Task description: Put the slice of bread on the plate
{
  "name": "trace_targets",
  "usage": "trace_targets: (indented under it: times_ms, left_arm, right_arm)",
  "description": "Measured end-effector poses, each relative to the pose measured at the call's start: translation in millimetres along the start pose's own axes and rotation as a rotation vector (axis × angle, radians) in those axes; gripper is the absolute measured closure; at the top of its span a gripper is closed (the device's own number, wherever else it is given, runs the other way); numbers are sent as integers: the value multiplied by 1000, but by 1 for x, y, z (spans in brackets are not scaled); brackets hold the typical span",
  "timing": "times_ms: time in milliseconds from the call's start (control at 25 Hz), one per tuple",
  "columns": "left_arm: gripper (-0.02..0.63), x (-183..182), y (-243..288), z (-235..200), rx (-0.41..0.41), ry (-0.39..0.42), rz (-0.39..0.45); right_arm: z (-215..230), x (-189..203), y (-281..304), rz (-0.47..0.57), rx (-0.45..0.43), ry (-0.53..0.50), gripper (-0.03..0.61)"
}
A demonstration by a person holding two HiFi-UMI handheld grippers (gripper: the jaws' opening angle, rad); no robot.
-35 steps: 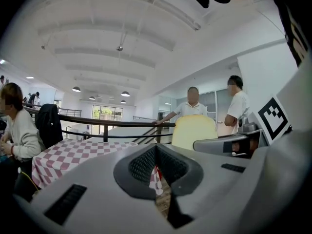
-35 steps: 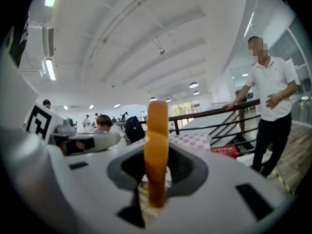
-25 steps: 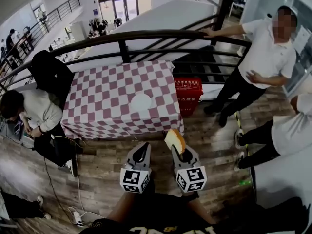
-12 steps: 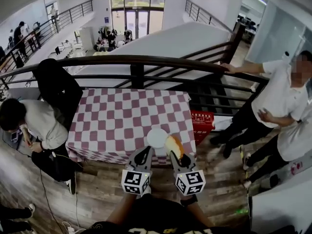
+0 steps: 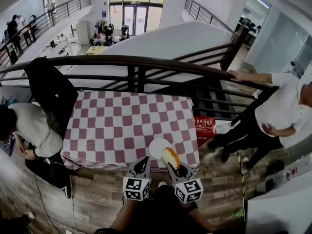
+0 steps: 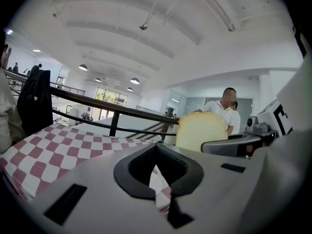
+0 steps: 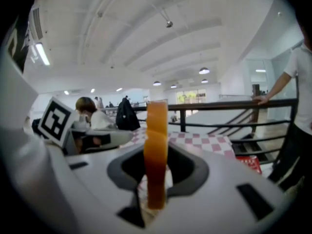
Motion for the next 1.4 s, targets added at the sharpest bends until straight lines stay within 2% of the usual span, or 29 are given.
trace_targets:
  times_ms: [280,520,800,1160,1400]
  left_arm:
    - [595,1,34,-14,-13,-1,-44]
    - [595,7,70,-26,-29,-17,-105]
    - [595,22,99,-33,-46,-81,-177]
    - [595,44,106,-45,-120,-151,-272]
    - [595,50,113,-47,-133,-158,-307]
  right_arm:
    - [30,4,36,-41,0,45,477]
    - [55,12,69,-152,-61,65,477]
    - [75,34,98,-272,-107,97,477]
    - [80,72,136,-419,-201,174,477]
    - [78,94,168,-514,-260,233,477]
Point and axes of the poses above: the fingertips, and each gripper's own axes: y forward along the fingers, z to its right, x out of its underside, the point moved 10 cm from there along -y, backward along the fingers, and after that the axes turned 9 degrees about x, right-handed, at the moved point
